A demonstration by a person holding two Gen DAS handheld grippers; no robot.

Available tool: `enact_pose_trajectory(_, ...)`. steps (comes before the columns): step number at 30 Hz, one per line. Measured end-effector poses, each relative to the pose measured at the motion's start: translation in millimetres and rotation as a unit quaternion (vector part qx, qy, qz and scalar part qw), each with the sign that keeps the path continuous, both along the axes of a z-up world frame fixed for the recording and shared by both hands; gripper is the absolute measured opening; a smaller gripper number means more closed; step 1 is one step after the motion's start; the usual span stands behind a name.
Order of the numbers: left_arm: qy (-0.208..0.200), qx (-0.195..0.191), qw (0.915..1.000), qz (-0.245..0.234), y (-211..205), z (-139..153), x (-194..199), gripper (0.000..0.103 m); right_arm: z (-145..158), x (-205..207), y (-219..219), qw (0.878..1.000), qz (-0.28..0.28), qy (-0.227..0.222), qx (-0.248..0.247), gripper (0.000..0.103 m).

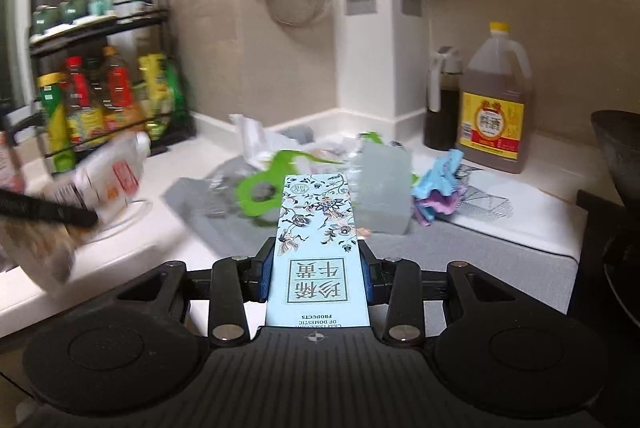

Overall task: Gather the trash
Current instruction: 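Carry the pouch and carton down toward the blue trash bin with both tools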

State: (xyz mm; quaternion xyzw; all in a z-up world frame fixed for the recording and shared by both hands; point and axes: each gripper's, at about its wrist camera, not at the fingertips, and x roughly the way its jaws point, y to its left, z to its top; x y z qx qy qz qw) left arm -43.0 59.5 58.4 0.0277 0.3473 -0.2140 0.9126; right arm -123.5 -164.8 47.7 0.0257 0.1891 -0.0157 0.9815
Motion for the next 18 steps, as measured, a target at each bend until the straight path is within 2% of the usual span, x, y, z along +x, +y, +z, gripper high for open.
enact_pose_trajectory(3,0.011,0.028,0.9994,0.018,21,-17,-35,0.01,-2,-25,19,1.0,0.02,0.002,0.007,0.042)
enact_pose_trajectory(8,0.04,0.047,0.9971,0.045,57,-42,-84,0.01,-15,-61,55,0.998,0.056,0.024,0.017,0.042)
enact_pose_trajectory(13,0.055,0.05,0.9952,0.065,80,-60,-128,0.01,-35,-89,91,0.995,0.087,0.052,0.02,0.042)
enact_pose_trajectory(18,0.056,0.041,0.9948,0.075,93,-65,-161,0.01,-57,-110,116,0.991,0.108,0.079,0.029,0.042)
